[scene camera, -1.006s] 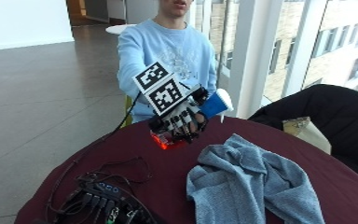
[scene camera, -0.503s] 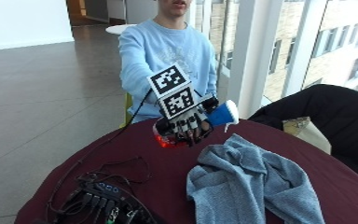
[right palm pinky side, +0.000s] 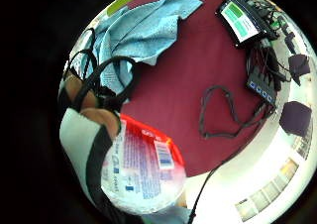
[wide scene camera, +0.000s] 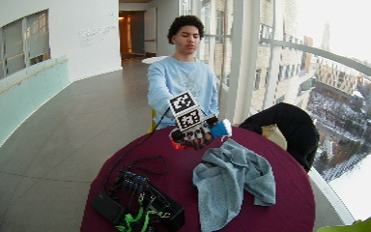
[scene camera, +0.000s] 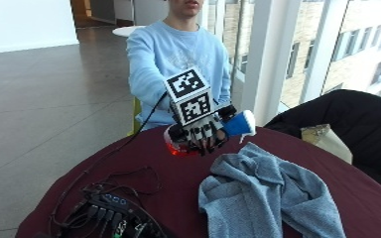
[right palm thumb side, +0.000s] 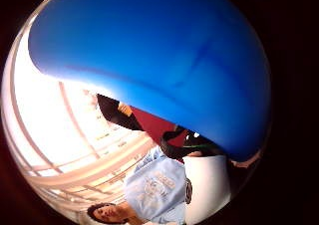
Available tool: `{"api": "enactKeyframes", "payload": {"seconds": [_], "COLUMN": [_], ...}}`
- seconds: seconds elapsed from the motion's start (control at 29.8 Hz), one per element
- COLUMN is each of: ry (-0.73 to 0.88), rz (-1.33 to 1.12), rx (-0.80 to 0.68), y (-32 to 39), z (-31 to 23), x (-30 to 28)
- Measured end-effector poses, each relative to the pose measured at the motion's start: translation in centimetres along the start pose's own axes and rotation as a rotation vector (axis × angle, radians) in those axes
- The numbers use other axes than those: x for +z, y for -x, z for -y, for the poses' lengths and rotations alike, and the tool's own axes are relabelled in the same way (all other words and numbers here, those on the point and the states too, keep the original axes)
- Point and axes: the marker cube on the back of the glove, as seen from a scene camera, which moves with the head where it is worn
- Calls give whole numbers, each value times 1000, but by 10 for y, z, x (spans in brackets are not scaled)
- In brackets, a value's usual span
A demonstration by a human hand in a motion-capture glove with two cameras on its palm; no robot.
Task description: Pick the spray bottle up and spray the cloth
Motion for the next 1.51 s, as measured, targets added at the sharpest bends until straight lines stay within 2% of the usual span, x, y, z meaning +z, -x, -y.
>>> {"api": "enactKeyframes", "payload": {"seconds": [0.5,0.7,1.11,1.51], "ry": [18,3,-195,-322], "rz": [-33,-11,273,594], "rx": [26,-6,-265,-601], "y": [-3,3,53,144], "z": [-1,-4,-31,-76], "x": [3,8,24,64]}}
